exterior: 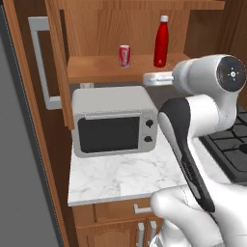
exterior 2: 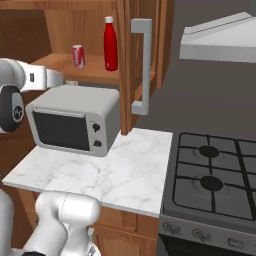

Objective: Pick the water bottle, can from the counter and place them in the open cabinet.

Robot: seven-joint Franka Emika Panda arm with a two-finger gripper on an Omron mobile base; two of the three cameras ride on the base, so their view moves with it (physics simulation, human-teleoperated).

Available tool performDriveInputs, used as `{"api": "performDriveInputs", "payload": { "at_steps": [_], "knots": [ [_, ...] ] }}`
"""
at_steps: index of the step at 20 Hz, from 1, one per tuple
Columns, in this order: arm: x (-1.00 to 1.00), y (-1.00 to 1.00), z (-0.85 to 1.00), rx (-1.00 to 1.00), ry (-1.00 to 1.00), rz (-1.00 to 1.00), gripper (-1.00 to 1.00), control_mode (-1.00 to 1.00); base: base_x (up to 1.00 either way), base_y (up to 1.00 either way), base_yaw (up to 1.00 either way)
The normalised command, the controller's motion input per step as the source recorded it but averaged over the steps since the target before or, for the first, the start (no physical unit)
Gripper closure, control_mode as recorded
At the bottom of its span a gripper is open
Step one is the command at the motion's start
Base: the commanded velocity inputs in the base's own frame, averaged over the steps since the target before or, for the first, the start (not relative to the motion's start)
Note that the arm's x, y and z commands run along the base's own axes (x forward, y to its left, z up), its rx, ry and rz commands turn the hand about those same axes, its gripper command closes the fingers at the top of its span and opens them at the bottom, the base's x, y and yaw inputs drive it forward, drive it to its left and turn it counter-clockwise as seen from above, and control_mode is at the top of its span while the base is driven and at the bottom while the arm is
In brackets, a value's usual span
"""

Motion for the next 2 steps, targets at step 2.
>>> {"api": "performDriveInputs", "payload": {
  "at_steps": [2],
  "knots": [
    [-1.00, -0.13, 0.08, 0.00, 0.00, 0.02, -1.00, -1.00, 0.00, 0.00, 0.00]
  ]
}}
